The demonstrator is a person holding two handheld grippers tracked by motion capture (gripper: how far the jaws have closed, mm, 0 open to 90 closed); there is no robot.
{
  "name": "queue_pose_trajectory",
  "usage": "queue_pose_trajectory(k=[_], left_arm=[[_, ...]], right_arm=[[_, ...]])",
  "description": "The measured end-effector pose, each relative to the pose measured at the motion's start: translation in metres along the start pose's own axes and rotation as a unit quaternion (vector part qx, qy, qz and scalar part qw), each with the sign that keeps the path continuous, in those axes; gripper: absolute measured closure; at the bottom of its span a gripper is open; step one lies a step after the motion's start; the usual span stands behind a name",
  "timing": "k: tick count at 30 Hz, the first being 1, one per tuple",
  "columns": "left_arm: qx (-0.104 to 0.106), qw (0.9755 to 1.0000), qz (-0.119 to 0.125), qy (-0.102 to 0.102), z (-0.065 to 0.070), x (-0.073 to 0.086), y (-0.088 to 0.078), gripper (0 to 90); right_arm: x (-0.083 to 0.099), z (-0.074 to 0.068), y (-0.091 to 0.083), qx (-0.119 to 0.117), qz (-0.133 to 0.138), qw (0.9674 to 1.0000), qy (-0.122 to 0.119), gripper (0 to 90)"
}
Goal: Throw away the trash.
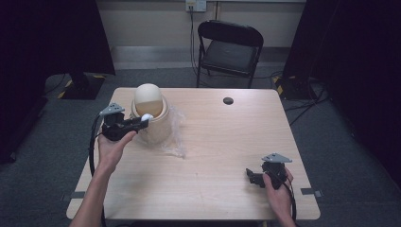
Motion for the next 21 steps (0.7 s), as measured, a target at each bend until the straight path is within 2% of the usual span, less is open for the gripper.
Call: queue_pose_trajectory(k=[6, 7, 10, 12, 14, 21], left_arm=[[-0.003, 1.0, -0.005, -0.001, -0.003, -0.007, 0.009, 67.5], [-0.006, 0.9999, -0.008, -0.007, -0.004, -0.009, 0.015, 67.5], [-0.015, 0.9998, -0.014, -0.007, -0.006, -0.011, 0.023, 67.5], [-0.012, 0.9996, -0.014, -0.02, -0.008, -0.012, 0.026, 67.6], [-0.017, 0.9995, -0.016, -0.021, -0.009, -0.013, 0.03, 67.5], [-0.036, 0.9985, -0.04, -0.007, -0.007, -0.015, 0.046, 67.5]], right_arm=[[0.0, 0.0, 0.0, 0.0, 0.0, 1.0, 0.0, 9.9], [0.0, 0.0, 0.0, 0.0, 0.0, 1.0, 0.0, 9.9], [0.0, 0.0, 0.0, 0.0, 0.0, 1.0, 0.0, 9.8], [0.0, 0.0, 0.0, 0.0, 0.0, 1.0, 0.0, 9.8], [0.0, 0.0, 0.0, 0.0, 0.0, 1.0, 0.0, 9.9], [0.0, 0.0, 0.0, 0.0, 0.0, 1.0, 0.0, 9.8]])
Point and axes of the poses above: each handheld gripper's, and its own axes: y roughly forward along the jaws, x roughly out of its underside, z roughly to its right, the point moved 3 cm from there along y, roughly forward along the jaws, and after that the axes turned 9 degrees about -x, right-handed, at the moved point
